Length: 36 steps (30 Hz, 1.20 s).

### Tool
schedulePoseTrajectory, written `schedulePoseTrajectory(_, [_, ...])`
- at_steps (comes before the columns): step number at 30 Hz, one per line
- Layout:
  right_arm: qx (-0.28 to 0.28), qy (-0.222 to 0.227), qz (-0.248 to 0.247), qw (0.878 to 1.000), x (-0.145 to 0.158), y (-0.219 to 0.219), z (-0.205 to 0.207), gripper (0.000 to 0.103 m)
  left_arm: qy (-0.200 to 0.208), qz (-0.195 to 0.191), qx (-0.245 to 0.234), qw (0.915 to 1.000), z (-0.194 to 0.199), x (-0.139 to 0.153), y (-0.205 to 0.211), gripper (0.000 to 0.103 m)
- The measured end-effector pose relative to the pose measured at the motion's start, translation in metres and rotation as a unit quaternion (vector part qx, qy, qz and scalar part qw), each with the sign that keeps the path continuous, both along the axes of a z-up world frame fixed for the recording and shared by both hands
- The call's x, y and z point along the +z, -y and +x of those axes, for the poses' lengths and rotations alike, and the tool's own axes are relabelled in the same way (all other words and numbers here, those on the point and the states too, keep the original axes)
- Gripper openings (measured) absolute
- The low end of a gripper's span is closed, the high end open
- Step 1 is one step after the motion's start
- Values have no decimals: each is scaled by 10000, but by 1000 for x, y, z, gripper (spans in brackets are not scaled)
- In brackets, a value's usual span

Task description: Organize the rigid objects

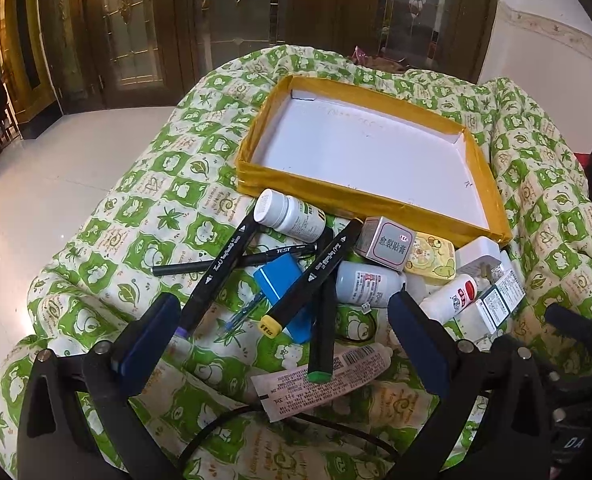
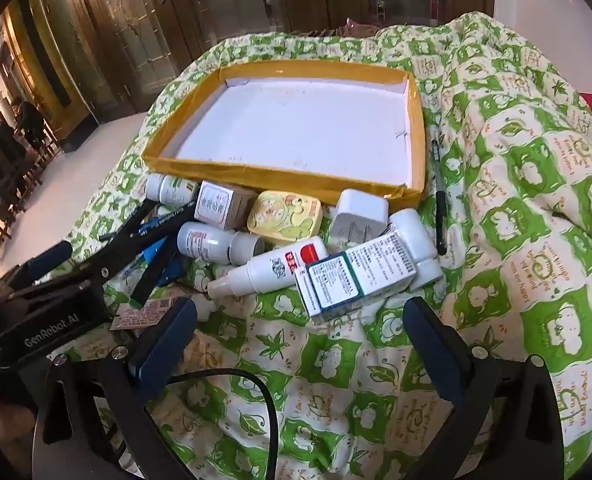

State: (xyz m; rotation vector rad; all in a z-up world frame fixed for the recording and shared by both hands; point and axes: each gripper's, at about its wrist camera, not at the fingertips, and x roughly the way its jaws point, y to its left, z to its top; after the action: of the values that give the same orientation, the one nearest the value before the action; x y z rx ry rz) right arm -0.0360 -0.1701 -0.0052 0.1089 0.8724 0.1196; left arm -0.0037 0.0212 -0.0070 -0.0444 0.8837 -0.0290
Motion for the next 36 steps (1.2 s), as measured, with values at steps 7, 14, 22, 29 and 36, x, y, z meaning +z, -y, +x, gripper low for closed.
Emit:
schedulePoseTrajectory(7, [2,35,-42,10000,4,-11,-4,101,1,59,-45,10000,1,-1,3,103])
schedulePoseTrajectory(14, [22,-117,-27,9999,-1,-3,-1,101,0,63,-51,10000,1,-1,3,103])
schedulePoseTrajectory(22, [-18,-475,94,9988,1,2,3,101,-18,31,-52,10000,1,-1,4,103])
schedulePoseTrajectory(29, [-47,-382,161,9991,-3,3,4,101,-12,42,-68,10000,1,-2,4,103])
schedulePoseTrajectory(36, [-8,-219,311,9993,-4,3,4,101,-14,47,-71,10000,1,-2,4,103])
